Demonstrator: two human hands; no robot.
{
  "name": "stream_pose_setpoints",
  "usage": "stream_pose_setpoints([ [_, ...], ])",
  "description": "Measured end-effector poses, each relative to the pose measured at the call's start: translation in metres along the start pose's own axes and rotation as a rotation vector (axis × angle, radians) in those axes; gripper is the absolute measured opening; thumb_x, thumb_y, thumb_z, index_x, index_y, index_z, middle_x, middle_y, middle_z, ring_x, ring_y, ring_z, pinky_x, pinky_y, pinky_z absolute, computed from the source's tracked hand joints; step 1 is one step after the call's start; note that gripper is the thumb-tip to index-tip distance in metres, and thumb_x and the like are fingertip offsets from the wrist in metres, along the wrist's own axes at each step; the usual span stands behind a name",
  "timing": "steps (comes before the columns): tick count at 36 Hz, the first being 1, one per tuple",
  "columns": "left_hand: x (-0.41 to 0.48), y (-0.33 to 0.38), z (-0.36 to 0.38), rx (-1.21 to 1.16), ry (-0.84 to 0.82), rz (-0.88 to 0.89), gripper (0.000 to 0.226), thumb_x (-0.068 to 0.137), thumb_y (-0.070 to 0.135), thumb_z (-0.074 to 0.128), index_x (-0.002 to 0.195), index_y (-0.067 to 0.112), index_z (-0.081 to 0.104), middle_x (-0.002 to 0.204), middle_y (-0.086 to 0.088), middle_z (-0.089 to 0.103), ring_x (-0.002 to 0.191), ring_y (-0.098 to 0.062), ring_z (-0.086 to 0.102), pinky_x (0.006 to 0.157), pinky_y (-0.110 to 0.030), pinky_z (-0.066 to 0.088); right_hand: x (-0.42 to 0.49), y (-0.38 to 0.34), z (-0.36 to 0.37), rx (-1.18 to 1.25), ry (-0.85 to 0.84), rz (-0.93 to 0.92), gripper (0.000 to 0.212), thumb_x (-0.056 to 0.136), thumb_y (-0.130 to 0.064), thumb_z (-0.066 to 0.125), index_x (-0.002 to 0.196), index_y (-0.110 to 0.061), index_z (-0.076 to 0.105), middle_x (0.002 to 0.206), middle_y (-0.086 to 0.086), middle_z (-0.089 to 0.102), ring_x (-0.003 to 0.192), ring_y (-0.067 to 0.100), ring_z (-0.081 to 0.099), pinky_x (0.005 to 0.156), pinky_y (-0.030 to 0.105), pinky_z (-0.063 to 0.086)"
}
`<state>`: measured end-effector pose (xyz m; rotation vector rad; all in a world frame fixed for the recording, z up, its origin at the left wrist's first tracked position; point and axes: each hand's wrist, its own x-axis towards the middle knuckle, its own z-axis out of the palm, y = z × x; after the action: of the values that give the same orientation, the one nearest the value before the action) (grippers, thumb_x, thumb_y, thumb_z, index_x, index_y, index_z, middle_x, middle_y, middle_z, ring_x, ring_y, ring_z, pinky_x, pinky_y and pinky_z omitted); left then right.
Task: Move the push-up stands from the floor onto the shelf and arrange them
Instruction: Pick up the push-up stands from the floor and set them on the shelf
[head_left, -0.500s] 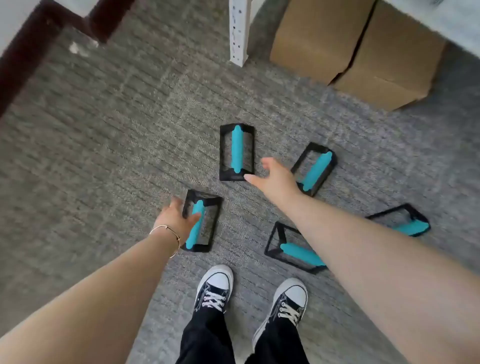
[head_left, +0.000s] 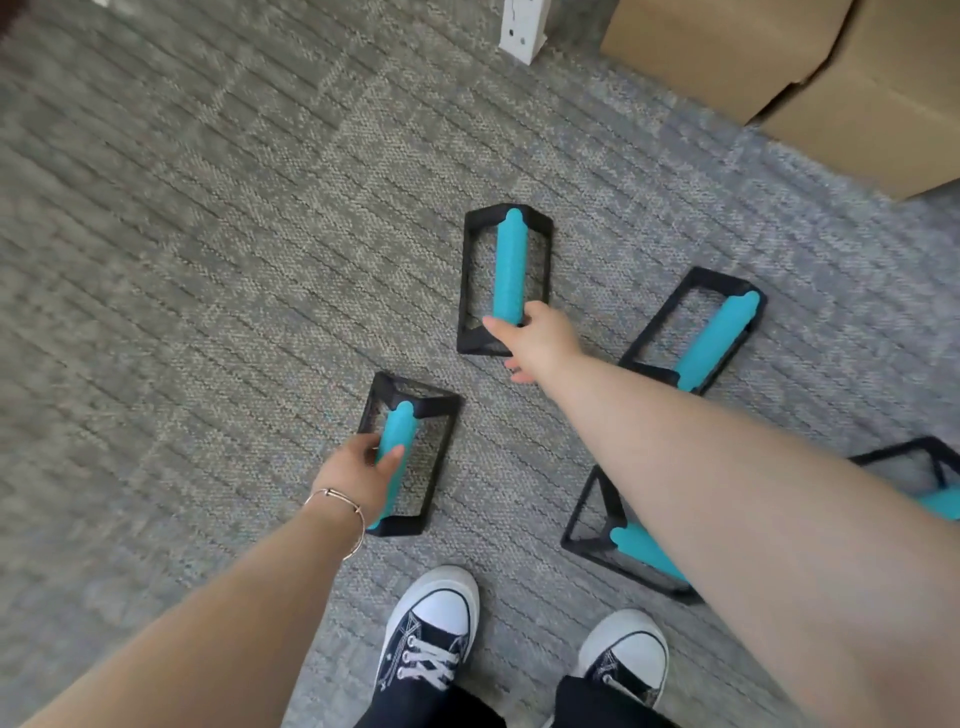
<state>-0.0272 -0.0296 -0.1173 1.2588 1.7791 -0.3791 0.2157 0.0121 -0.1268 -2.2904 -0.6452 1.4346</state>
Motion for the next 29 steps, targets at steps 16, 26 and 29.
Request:
stream_pose_setpoints([
  [16,-0.059,0.038,-0.022,-0.06,0.013,0.084,0.043,0.094,0.046,0.053,0.128,0.02,0.054,0.101,-0.006,0.063,0.086,-0.028,0.061,0.071,-0.039,0.056,-0.076,0.017,-0.043,-0.093,-0.001,-0.054,0.035,0.085,-0.045,0.067,0.105,-0.018,0.057,0.08,-0.002,0.058,0.071,0.02,0.058,0.058,0.03,0.044],
  [26,-0.202,0.129,-0.124,0.199,0.158,0.314,0.036,0.095,0.049,0.043,0.104,0.015,0.052,0.085,-0.01,0.067,0.076,-0.032,0.06,0.067,-0.036,0.048,-0.265,-0.013,-0.14,0.056,0.225,0.03,0.03,0.09,-0.049,0.056,0.103,-0.022,0.057,0.09,0.001,0.062,0.085,0.024,0.062,0.077,0.046,0.054],
  [29,-0.272,0.165,-0.161,0.131,0.205,0.355,0.038,0.095,0.05,0.042,0.097,0.013,0.049,0.083,-0.013,0.064,0.079,-0.035,0.061,0.071,-0.042,0.051,-0.339,-0.04,-0.182,0.038,0.259,0.041,0.034,0.086,-0.06,0.05,0.094,-0.027,0.055,0.083,-0.003,0.061,0.077,0.021,0.062,0.07,0.045,0.055],
])
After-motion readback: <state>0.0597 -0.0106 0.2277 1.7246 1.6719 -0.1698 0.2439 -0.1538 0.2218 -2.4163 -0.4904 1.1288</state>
